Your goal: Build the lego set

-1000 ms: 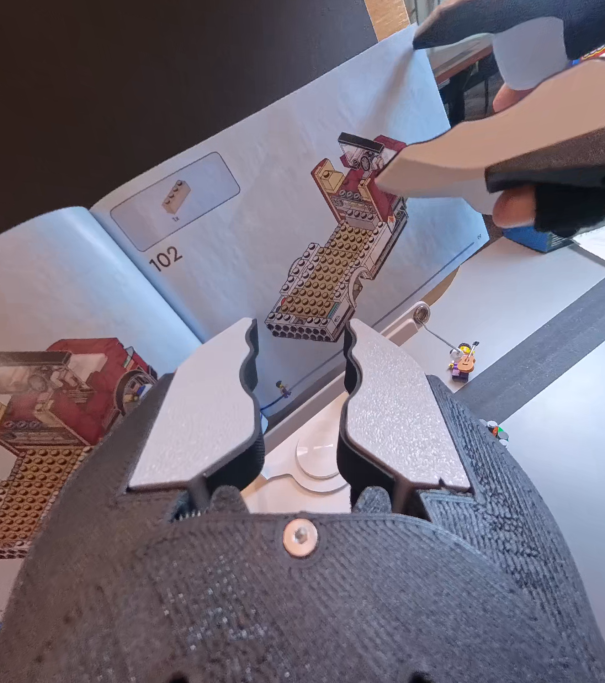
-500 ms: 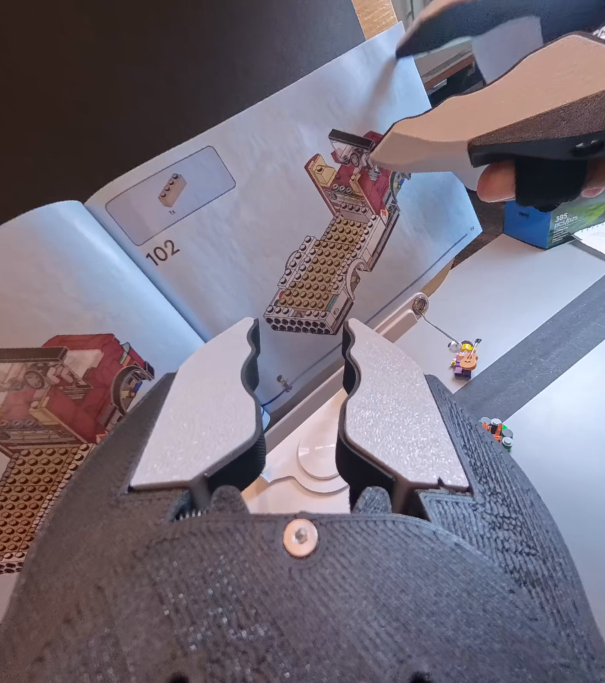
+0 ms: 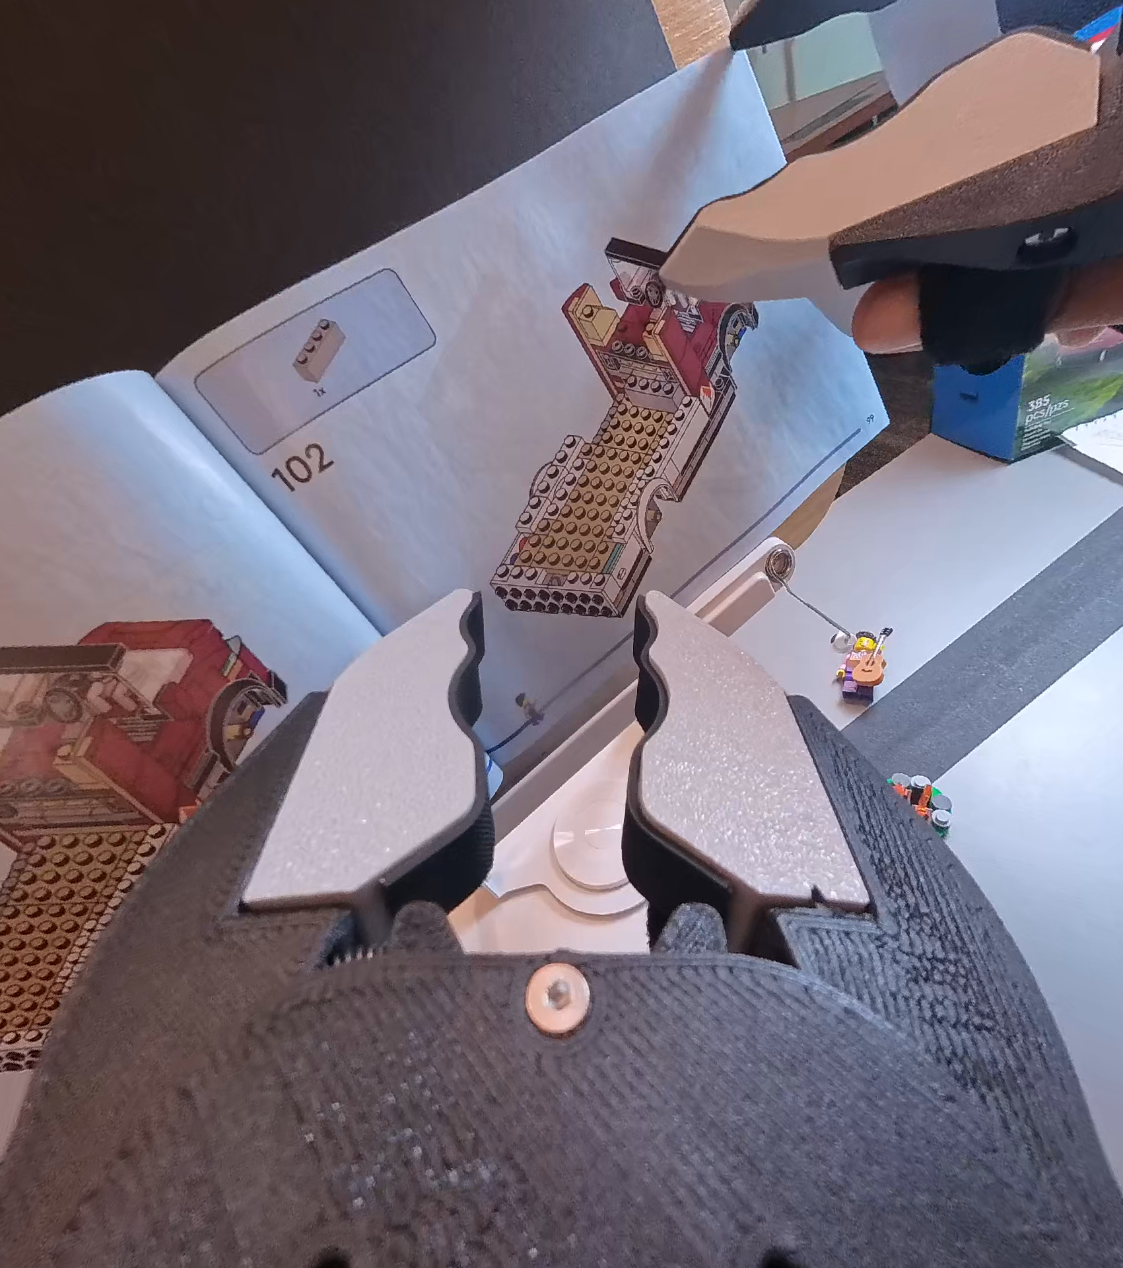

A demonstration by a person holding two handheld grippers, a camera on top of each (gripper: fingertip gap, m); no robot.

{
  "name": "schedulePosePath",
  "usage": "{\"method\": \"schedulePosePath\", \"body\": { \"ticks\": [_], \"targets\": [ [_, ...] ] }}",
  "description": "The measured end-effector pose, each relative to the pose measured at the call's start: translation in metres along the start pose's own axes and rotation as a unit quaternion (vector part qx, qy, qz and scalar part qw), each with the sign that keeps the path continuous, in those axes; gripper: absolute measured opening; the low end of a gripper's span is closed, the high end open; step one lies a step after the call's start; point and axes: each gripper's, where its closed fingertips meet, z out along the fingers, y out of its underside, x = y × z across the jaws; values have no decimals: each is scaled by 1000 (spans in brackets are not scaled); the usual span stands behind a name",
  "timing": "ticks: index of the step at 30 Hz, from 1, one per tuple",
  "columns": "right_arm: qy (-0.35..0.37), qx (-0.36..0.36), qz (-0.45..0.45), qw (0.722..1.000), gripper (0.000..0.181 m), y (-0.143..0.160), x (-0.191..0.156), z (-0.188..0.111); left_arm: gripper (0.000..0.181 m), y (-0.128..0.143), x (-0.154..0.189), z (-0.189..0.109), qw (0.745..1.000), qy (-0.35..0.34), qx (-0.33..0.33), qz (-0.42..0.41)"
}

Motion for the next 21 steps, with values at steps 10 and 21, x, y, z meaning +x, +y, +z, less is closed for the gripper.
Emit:
{"method": "schedulePosePath", "body": {
  "ticks": [10, 21],
  "targets": [
    [-12, -16, 6, 1000, 34, 6, -2, 1, 42, 0, 2, 0, 1000, 2, 2, 0],
    [-9, -17, -16, 1000, 42, 6, 2, 1, 41, 0, 2, 0, 1000, 3, 5, -2]
  ]
}}
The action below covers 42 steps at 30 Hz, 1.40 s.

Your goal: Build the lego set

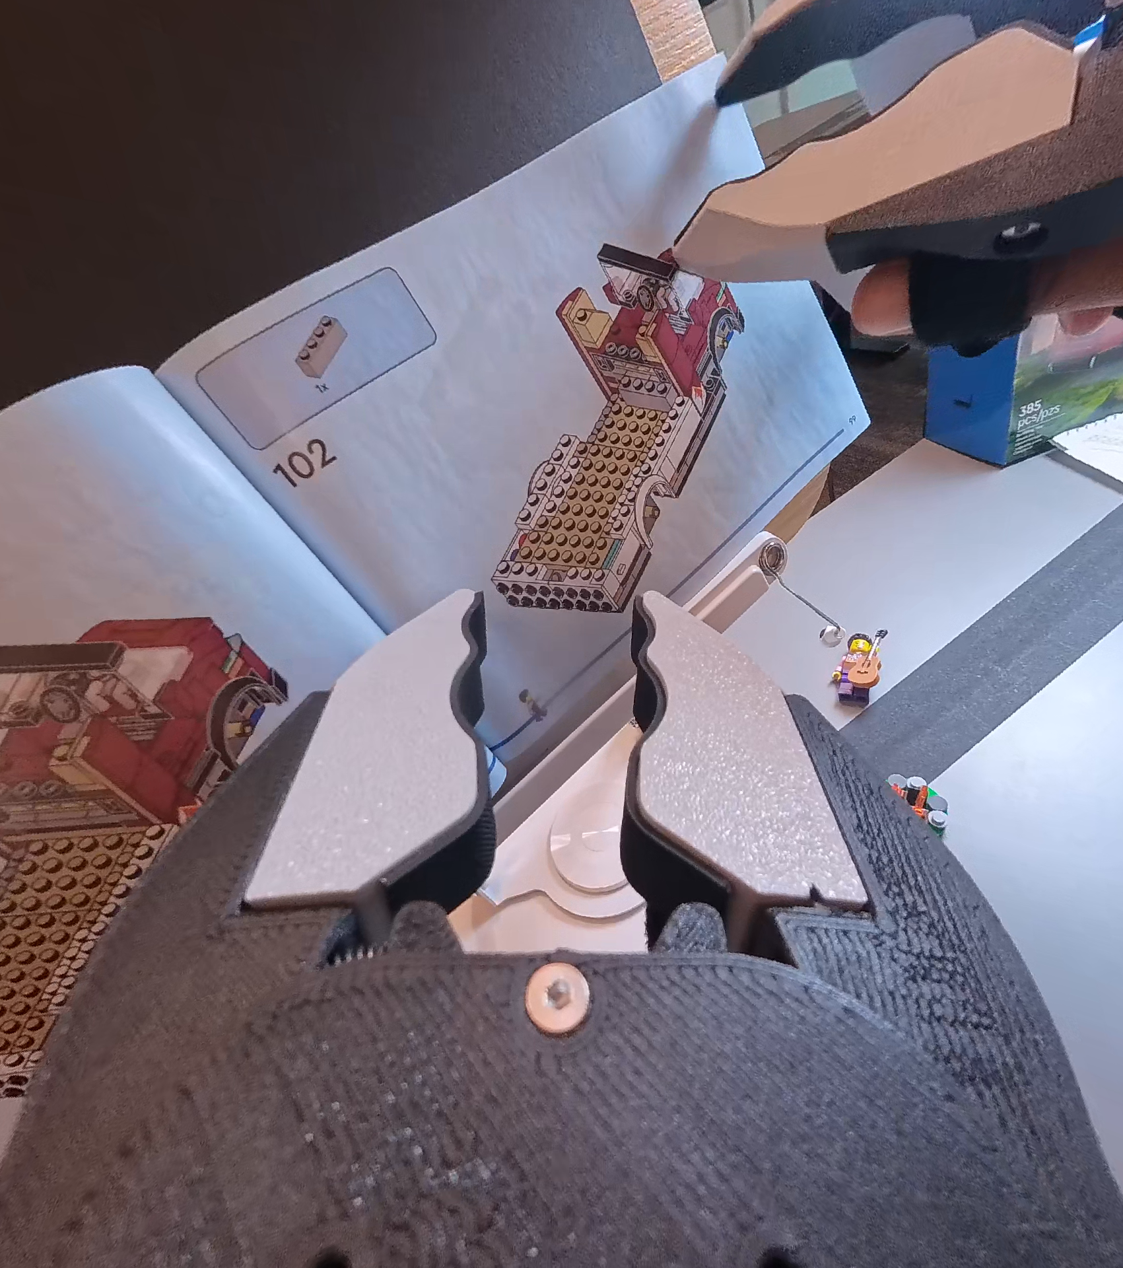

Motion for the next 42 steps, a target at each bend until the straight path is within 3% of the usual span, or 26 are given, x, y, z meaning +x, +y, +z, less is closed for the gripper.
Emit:
{"method": "schedulePosePath", "body": {
  "ticks": [4, 7, 11, 22, 25, 27, 29, 42],
  "targets": [
    [-4, 1, -13, 1000, 32, 0, -7, 0, 41, 0, 0, 0, 1000, 1, 0, -1],
    [13, 7, 6, 1000, 60, -2, 4, 0, 41, 0, 0, 0, 1000, 1, 0, 1],
    [-6, 4, 5, 1000, 60, -3, 3, 3, 41, 0, 0, 0, 1000, 0, 2, 2],
    [-26, -3, 2, 1000, 35, -2, 6, 2, 40, 0, 0, 0, 1000, -1, 3, 2],
    [-22, -6, -4, 1000, 35, -2, 7, 1, 40, 0, 0, 0, 1000, -1, 2, 2],
    [-8, -3, -9, 1000, 48, -4, 10, 2, 40, 0, 0, 0, 1000, -1, 1, 2],
    [-9, -4, -3, 1000, 49, -4, 10, 2, 40, 0, 0, 0, 1000, -1, 2, 2],
    [-13, -1, -7, 1000, 30, -2, 5, -1, 40, 1, -1, -1, 1000, 0, 3, 2]
  ]
}}
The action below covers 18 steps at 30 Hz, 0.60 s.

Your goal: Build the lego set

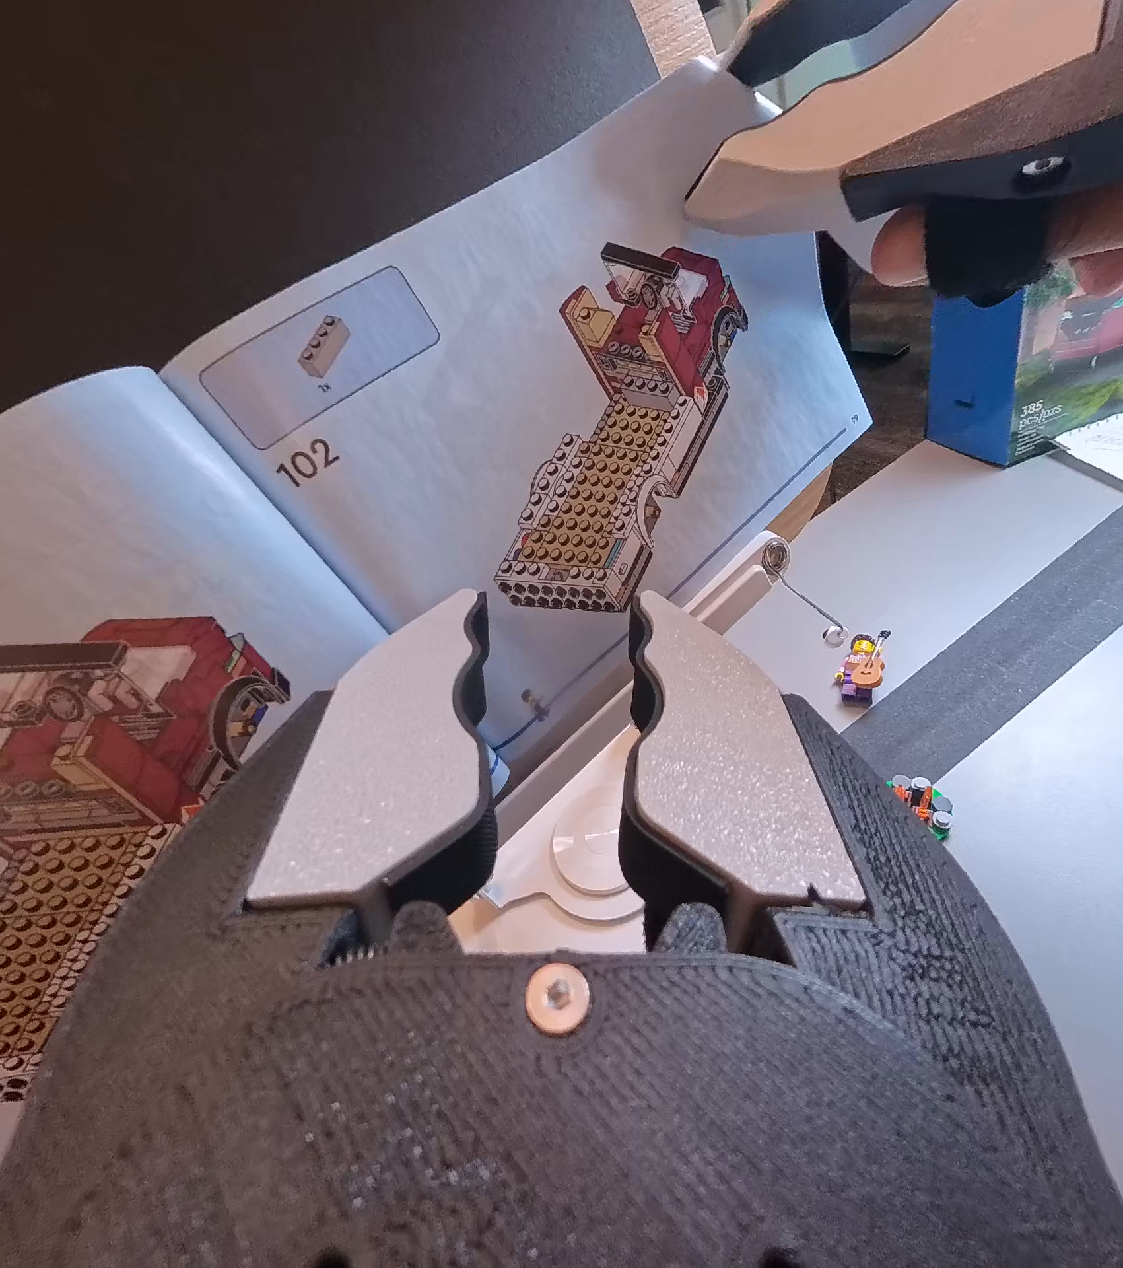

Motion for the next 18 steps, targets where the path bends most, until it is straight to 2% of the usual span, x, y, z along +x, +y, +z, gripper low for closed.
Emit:
{"method": "schedulePosePath", "body": {
  "ticks": [7, 18],
  "targets": [
    [25, 26, -34, 999, 14, 2, -1, -17, 40, 0, 0, 0, 1000, 1, -3, -4],
    [58, 61, -56, 995, 22, 1, 4, -28, 46, -12, 10, 0, 1000, 18, -1, -17]
  ]
}}
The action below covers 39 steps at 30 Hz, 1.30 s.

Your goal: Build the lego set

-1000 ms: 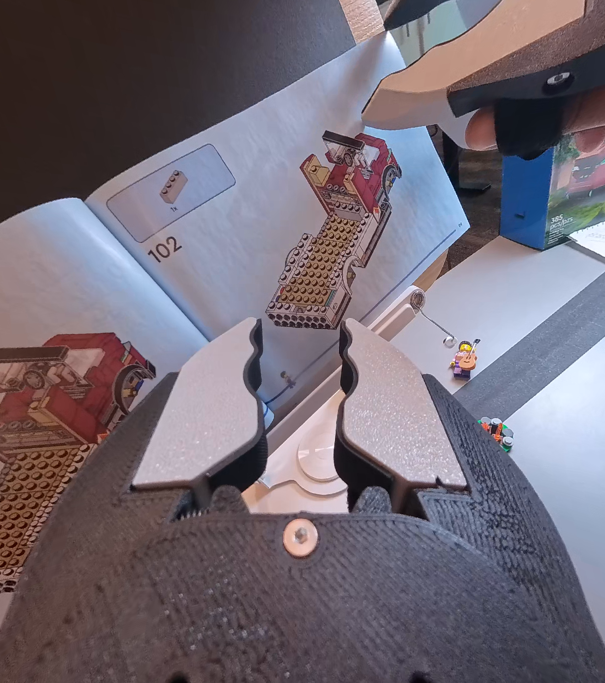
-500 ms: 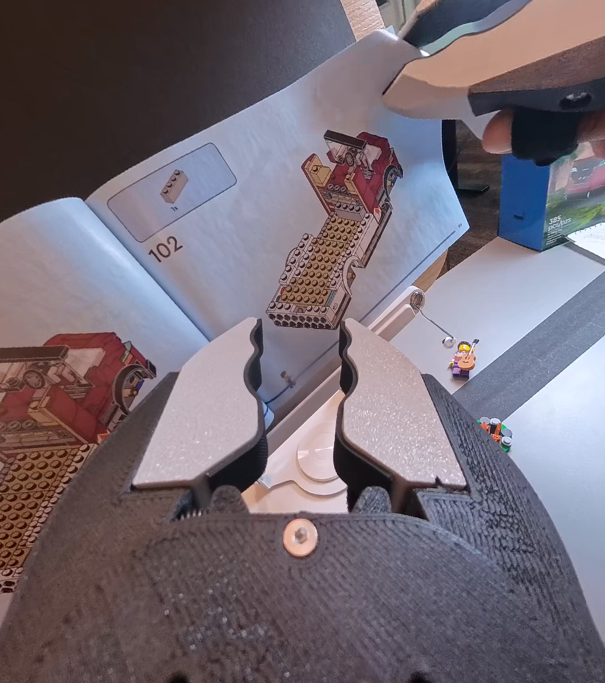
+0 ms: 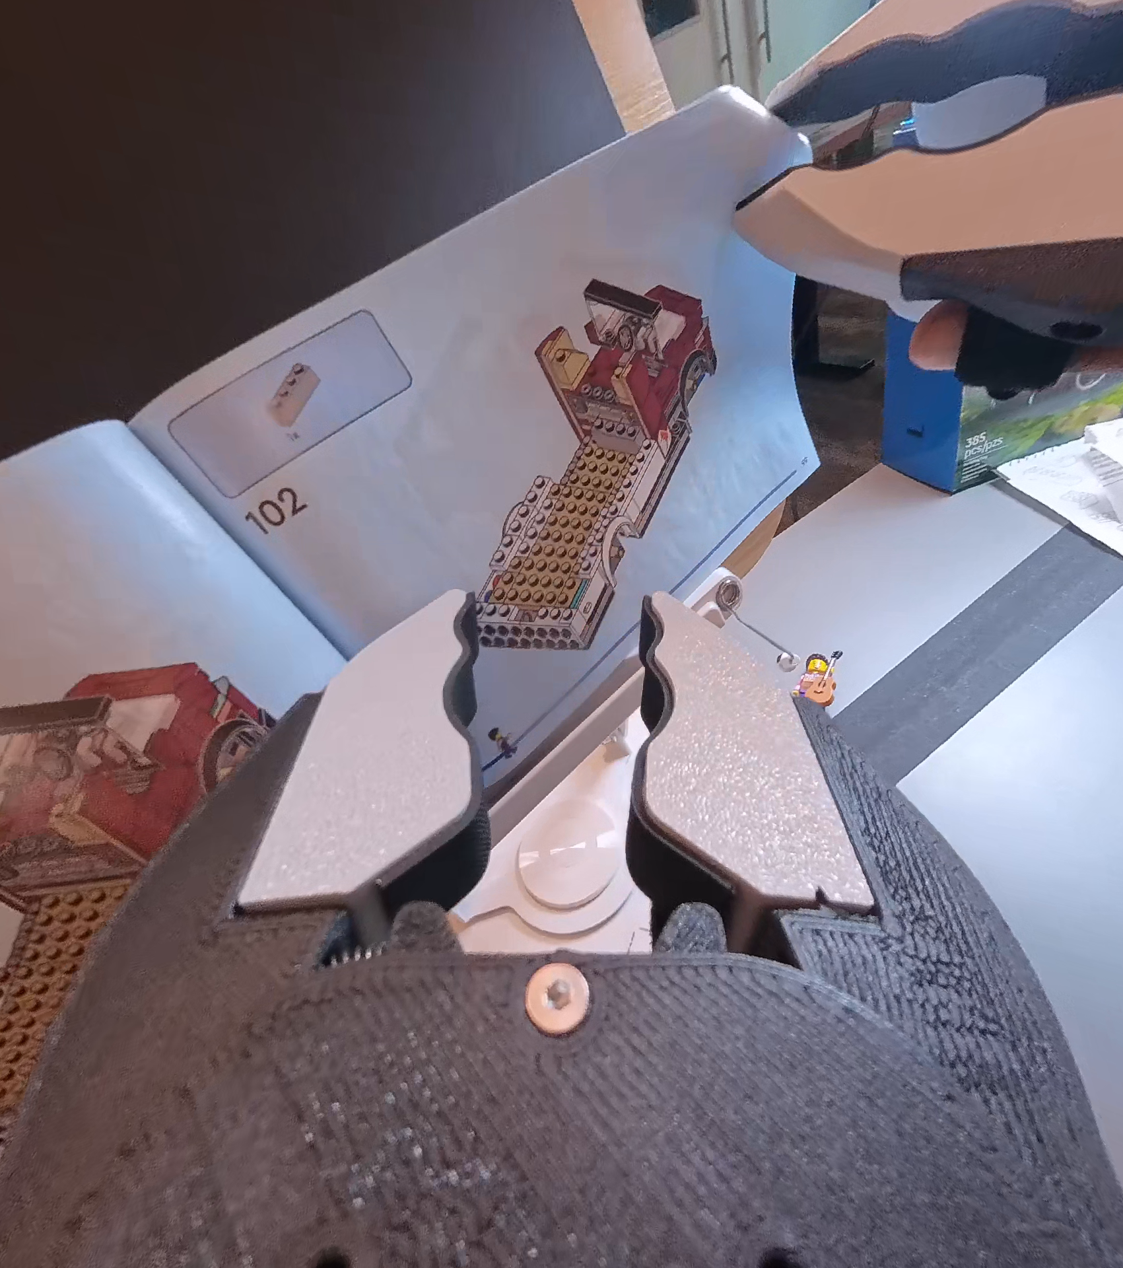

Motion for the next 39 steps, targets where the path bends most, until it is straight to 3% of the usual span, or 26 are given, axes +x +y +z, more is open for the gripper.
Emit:
{"method": "schedulePosePath", "body": {
  "ticks": [7, 26, 34, 39],
  "targets": [
    [-23, -7, 11, 1000, 19, 6, -6, 6, 46, 3, 1, 3, 1000, -2, -6, 8],
    [14, 4, -8, 1000, 20, 2, 2, 1, 42, 9, -8, -3, 1000, -2, 0, 11],
    [-42, -9, 32, 999, 56, 4, -7, 25, 42, 12, -9, -5, 1000, -1, 0, 16],
    [-67, -12, 68, 995, 55, 5, -9, 29, 41, 13, -10, -5, 1000, 0, 3, 16]
  ]
}}
